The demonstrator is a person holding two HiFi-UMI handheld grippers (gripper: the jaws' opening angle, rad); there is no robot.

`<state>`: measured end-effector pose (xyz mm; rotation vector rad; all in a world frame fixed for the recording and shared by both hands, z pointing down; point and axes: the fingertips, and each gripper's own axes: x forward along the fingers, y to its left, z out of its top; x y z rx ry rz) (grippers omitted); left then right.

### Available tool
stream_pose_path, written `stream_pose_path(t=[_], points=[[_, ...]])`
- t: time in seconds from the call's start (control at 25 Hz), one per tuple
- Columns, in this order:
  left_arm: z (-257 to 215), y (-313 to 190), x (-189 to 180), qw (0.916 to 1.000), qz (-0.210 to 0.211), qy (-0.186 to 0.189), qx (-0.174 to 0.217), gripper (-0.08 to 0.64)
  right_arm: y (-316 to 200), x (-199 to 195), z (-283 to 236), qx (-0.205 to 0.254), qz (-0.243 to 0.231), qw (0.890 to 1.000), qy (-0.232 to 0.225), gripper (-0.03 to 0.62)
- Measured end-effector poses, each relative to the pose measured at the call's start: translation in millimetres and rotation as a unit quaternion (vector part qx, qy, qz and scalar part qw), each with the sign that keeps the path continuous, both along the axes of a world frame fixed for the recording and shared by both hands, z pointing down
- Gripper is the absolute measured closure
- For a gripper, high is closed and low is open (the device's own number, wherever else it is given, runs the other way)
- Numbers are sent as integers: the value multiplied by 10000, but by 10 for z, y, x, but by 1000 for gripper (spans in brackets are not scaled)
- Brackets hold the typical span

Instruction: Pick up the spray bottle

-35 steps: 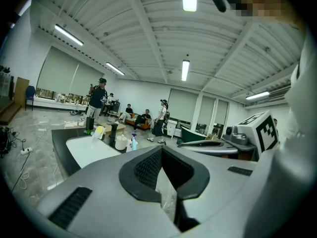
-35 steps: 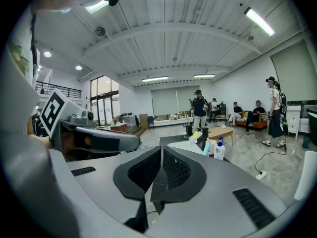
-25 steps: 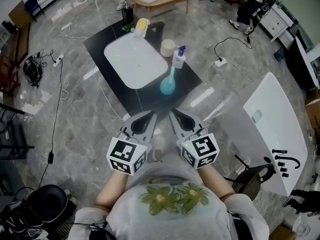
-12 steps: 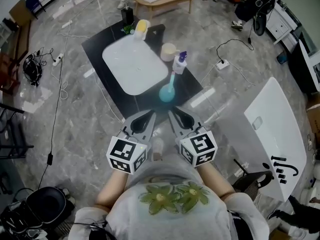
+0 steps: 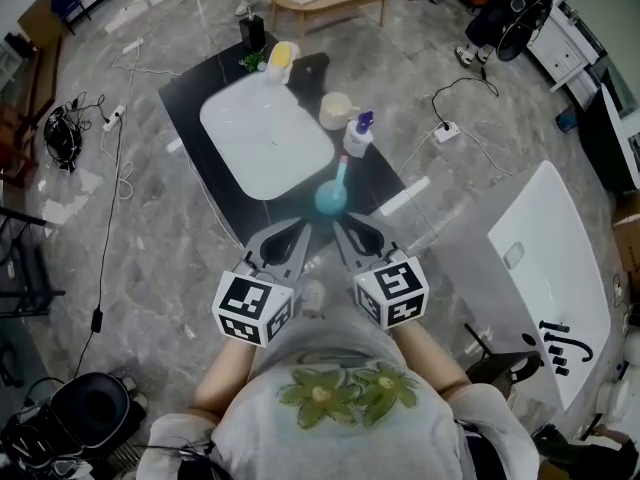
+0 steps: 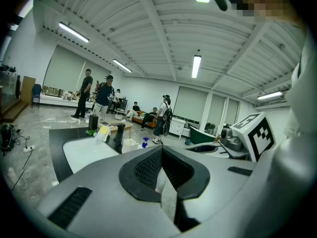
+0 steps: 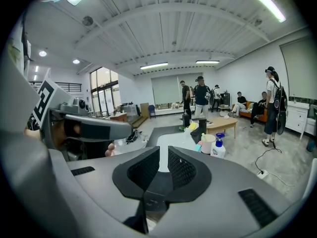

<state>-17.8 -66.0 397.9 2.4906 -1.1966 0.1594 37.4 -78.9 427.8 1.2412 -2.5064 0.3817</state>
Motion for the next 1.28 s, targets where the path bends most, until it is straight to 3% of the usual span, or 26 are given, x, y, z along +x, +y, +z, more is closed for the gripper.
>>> stream_pose_path(t=[0.56,0.92,1.28], points=[[93,-249,58,9999,-16,-69,-118,551,-273,86,191,-310,56,9993,206,560],[151,-317,74,9997,-27,-90,-225,551,-384,137,376,-626,31,9972,396,474],[240,-374,89,9993,-21,-140,-345,551,-490,133,574,-820,29,9952,540,443]])
